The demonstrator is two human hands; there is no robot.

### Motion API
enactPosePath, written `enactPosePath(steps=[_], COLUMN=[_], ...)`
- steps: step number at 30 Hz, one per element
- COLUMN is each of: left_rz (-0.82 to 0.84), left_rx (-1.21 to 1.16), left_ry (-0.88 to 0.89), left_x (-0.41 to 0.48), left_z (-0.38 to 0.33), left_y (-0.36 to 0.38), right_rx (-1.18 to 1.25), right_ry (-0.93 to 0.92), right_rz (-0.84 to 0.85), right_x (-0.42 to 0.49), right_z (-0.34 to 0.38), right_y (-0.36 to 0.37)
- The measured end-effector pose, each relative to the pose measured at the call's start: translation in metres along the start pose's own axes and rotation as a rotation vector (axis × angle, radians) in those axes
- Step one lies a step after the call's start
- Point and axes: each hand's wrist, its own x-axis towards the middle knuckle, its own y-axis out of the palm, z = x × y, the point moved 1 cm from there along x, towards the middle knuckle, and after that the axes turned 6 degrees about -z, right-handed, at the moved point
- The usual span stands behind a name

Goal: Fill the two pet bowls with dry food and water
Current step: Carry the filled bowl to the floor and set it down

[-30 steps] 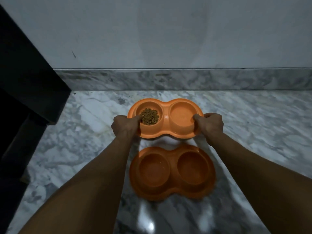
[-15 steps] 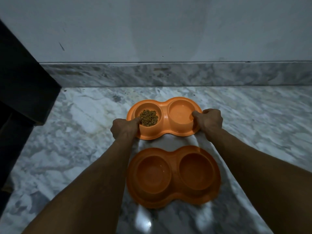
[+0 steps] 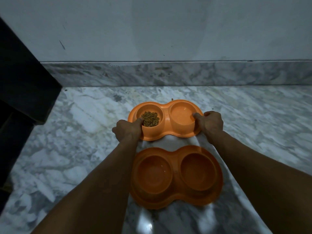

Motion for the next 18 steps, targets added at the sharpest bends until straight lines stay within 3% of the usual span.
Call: enactPosePath(steps=[9, 18], left_rz=[0.011, 0.002], left_rx=[-0.005, 0.075], left_ry=[-0.076, 0.008], left_x=[-0.043, -0.107], left_z=[0.003, 0.031], left_y=[-0.027, -0.054], right_rx=[-0.014, -0.121], right_ry=[0.027, -0.013], right_rz=[0.009, 0.048], right_x=[-0.035, -0.105], right_z=[-0.025, -0.067], right_y=[-0.025, -0.064])
